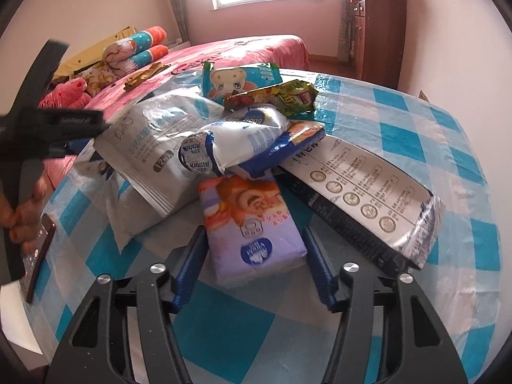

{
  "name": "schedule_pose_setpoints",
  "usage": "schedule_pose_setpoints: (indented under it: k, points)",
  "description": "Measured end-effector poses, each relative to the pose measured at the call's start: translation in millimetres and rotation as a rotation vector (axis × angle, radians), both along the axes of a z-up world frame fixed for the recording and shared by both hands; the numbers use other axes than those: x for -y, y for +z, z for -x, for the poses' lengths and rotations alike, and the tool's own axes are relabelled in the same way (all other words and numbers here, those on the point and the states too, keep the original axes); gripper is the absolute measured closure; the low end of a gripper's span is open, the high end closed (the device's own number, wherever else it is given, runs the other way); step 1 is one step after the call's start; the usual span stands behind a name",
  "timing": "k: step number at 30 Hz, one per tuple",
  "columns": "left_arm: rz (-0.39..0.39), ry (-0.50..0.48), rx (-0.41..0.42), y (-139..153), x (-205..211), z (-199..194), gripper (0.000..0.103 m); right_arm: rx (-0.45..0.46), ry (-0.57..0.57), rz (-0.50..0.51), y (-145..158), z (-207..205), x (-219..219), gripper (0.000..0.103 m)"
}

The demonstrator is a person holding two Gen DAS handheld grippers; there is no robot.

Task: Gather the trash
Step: 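Grasp the white milk carton with the left tool while the right tool grasps the purple tissue pack, then carry the carton and tissue pack to the orange bucket and release both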

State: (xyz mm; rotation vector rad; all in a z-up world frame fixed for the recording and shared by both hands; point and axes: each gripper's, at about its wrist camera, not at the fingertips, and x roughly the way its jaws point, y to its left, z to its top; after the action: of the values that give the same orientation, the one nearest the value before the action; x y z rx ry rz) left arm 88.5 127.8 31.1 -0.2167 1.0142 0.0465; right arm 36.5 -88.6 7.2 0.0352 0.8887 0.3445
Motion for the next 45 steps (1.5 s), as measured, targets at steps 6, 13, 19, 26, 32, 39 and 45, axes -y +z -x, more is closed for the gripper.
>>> schedule_pose_setpoints:
  k: [6, 13, 19, 26, 32, 39, 45]
  points:
    - [0.006, -0.018, 0.029, 6.0, -4.7, 27.9, 0.039, 0.012, -0.014, 0.002, 1.7, 15.0, 2.8, 0.048]
    - [0.047, -0.041, 0.061, 17.7, -8.6, 62.1, 0.039, 0.021, -0.029, -0.005, 6.9, 37.1, 2.2, 0.049]
    - [0.069, -0.074, 0.082, 25.1, -6.3, 89.8, 0.039, 0.038, -0.037, -0.018, 17.1, 58.7, -1.0, 0.049]
    - [0.073, -0.108, 0.102, 28.6, -9.3, 125.7, 0.039, 0.051, -0.036, -0.017, 26.1, 80.2, -6.5, 0.05]
    - [0.078, -0.117, 0.11, 28.4, -18.6, 148.7, 0.039, 0.07, -0.014, -0.003, 35.4, 94.1, -18.3, 0.05]
    - [0.089, -0.099, 0.127, 30.0, -38.1, 174.0, 0.039, 0.092, 0.042, 0.004, 49.9, 109.9, -40.0, 0.05]
    - [0.104, -0.05, 0.146, 35.0, -69.0, 198.2, 0.039, 0.116, 0.148, -0.018, 71.5, 120.7, -80.1, 0.05]
